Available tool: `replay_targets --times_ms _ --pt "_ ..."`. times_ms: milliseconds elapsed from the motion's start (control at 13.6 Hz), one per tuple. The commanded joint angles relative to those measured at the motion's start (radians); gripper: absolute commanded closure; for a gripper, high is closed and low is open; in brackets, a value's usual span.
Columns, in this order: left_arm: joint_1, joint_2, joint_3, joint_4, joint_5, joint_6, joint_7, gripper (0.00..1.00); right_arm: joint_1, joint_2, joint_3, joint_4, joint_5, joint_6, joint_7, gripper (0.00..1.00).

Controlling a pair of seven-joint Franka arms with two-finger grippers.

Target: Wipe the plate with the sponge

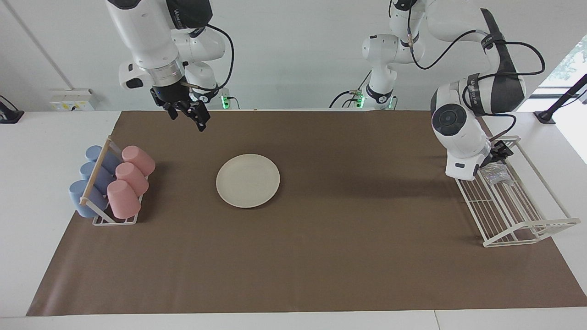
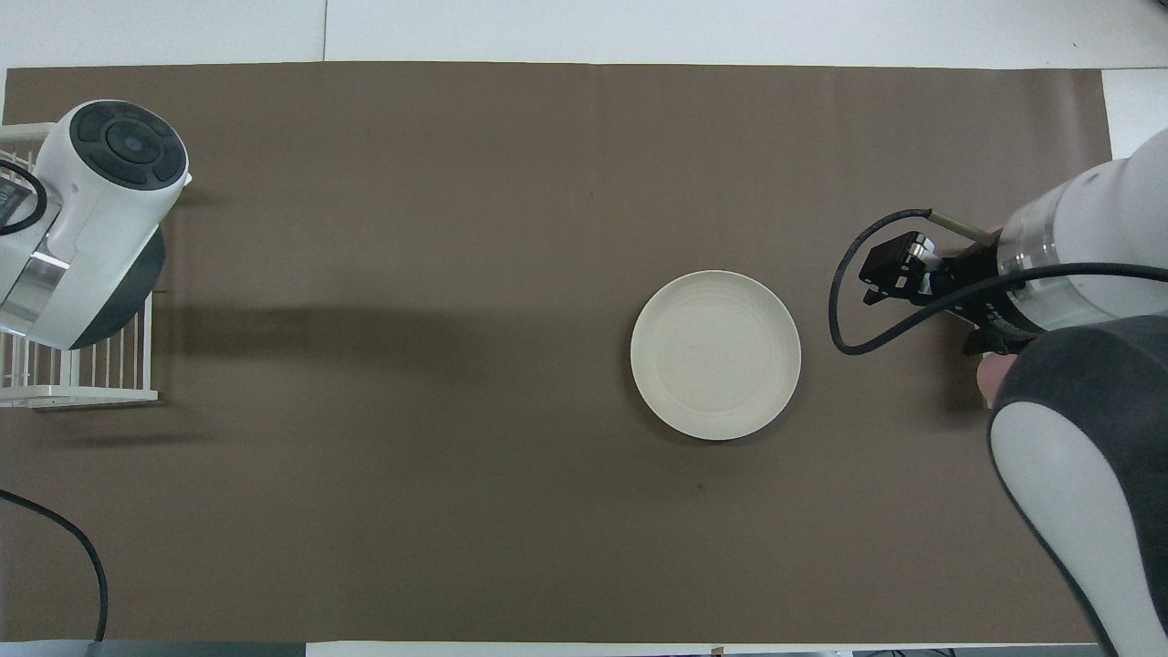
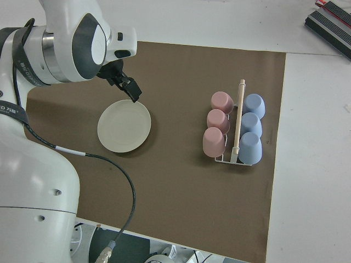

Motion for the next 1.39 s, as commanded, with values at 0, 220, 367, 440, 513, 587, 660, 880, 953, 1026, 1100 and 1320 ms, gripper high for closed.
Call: replay_targets --times_ms 0,220,367,440,513,587,660,880,953,1026,1100,1320 --pt "-0.005 -0.004 0.006 -0.038 0.053 0.017 -0.030 0.00 0.022 -0.003 0.000 0.010 0.005 -0.003 0.161 0.00" --pt "-0.004 -0.010 0.006 -0.056 0.053 0.017 -0.069 0.00 0.089 0.002 -0.002 0.024 0.007 0.040 0.338 0.00" --pt "-0.002 -0.010 0.006 -0.056 0.053 0.017 -0.069 0.00 0.099 0.005 0.000 0.027 0.010 0.045 0.446 0.00" --pt "0.001 -0.011 0.006 -0.056 0.053 0.014 -0.070 0.06 0.099 0.006 -0.002 0.025 0.016 0.039 0.492 0.00" --pt "0.001 -0.011 0.006 -0.058 0.053 0.014 -0.070 0.29 0.100 0.009 -0.002 0.027 0.034 0.029 0.519 0.00" --pt "0.002 -0.011 0.006 -0.058 0.053 0.013 -0.073 0.63 0.108 0.021 -0.002 0.040 0.036 0.028 0.536 0.00" --pt "0.002 -0.011 0.006 -0.058 0.053 0.013 -0.074 0.88 0.114 0.067 -0.002 0.107 0.038 0.000 0.559 0.00" --pt "0.004 -0.013 0.006 -0.065 0.053 0.014 -0.096 1.00 0.181 0.338 -0.005 0.519 0.027 -0.225 0.723 0.00" --pt "0.005 -0.013 0.006 -0.065 0.053 0.016 -0.101 1.00 0.206 0.369 -0.003 0.571 0.024 -0.231 0.785 0.00" --pt "0.007 -0.013 0.006 -0.062 0.051 0.016 -0.101 1.00 0.232 0.368 -0.003 0.570 0.016 -0.225 0.803 0.00" --pt "0.007 -0.013 0.006 -0.061 0.051 0.016 -0.101 1.00 0.246 0.367 -0.002 0.568 0.024 -0.219 0.811 0.00" --pt "0.008 -0.016 0.006 -0.023 0.027 0.008 -0.089 1.00 0.284 0.347 0.000 0.530 0.035 -0.218 0.897 0.00"
